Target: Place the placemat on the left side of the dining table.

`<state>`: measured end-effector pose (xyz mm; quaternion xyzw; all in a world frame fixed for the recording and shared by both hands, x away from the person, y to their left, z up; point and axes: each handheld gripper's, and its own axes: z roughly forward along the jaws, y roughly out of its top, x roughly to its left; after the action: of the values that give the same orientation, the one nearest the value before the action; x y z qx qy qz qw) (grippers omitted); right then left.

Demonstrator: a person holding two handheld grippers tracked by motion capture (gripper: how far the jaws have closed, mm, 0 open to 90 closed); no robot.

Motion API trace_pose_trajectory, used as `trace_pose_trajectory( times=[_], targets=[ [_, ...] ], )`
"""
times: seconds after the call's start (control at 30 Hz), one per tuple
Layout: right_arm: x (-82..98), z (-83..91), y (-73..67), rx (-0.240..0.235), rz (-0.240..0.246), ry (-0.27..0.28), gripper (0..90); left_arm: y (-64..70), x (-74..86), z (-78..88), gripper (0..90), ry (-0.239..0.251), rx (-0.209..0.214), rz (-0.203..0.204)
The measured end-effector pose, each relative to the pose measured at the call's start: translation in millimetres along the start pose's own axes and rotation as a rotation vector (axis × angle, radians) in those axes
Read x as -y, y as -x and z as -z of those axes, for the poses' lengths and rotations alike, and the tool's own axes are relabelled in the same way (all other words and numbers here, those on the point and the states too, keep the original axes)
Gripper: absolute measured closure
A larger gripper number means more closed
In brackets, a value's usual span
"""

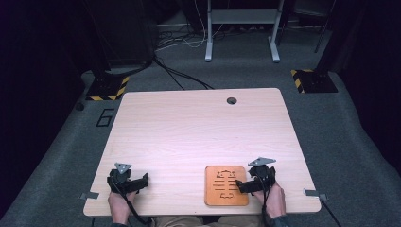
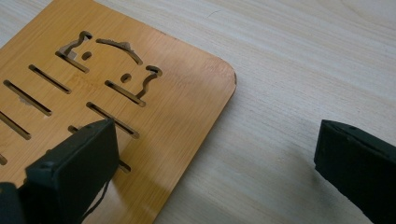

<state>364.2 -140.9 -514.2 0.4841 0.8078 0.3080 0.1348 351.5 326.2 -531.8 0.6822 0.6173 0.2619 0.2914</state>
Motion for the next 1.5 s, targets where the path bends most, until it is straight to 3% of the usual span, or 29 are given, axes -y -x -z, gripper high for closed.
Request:
trace_pose_trajectory(
  times=[1.1,1.4,1.5],
  targets=[
    [2.0,2.7,16.9,-0.037,0.016,-0.015,0.0,0.0,0.0,0.0,2.3,0.000,0.000,0.000],
    [5.6,4.5,19.6,-0.027,-0.003,0.003,0.0,0.8,-0.2,0.2,2.0,-0.001,-0.003,0.011],
    [7.4,7.2,22.2,-0.028,-0.013,0.016,0.0,4.2,0.1,2.2,0.8,-0.006,0.013,0.019]
  ],
)
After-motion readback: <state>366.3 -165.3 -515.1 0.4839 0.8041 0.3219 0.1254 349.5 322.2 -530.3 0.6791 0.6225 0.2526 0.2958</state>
